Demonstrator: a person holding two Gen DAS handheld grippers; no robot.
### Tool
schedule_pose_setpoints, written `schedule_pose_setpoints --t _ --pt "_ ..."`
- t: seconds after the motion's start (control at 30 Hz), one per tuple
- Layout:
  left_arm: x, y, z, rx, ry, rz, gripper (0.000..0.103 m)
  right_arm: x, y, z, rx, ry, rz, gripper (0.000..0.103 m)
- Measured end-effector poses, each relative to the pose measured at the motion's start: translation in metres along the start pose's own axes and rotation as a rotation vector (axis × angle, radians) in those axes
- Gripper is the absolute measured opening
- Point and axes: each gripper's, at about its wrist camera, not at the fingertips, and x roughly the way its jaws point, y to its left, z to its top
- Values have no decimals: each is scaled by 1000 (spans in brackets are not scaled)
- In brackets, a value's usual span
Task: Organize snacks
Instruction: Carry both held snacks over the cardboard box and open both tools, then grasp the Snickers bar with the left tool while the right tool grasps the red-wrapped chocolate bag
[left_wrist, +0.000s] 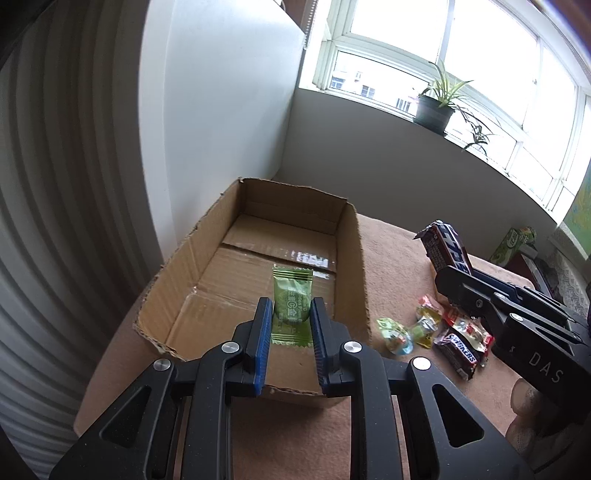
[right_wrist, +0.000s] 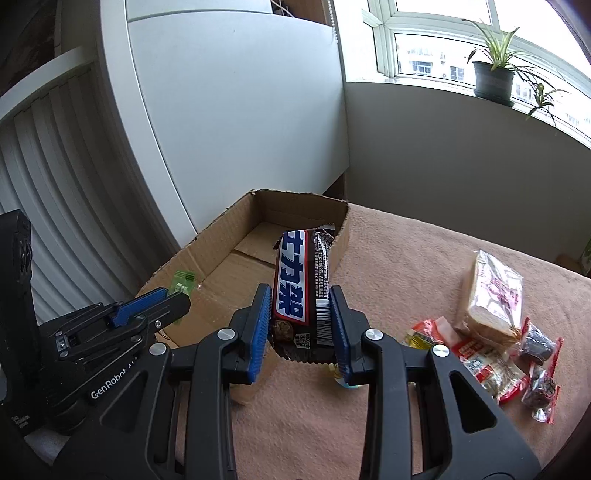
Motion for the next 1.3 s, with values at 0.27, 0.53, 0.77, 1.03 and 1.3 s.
schedule_pose_setpoints --t 0.27,0.53,0.77,1.03,1.3 --pt "14 36 8 -62 21 43 19 42 29 5 -45 69 16 32" --pt "14 47 8 -80 31 90 24 27 24 7 -37 28 3 62" --pt "3 40 8 -89 14 66 24 -7 -1 -1 -3 -2 -18 62" --pt "-21 12 1 -67 -7 -4 30 -58 -54 -29 62 -22 -79 62" --pt "-29 -31 -13 -1 17 -88 31 -100 -119 -62 132 -10 -191 62"
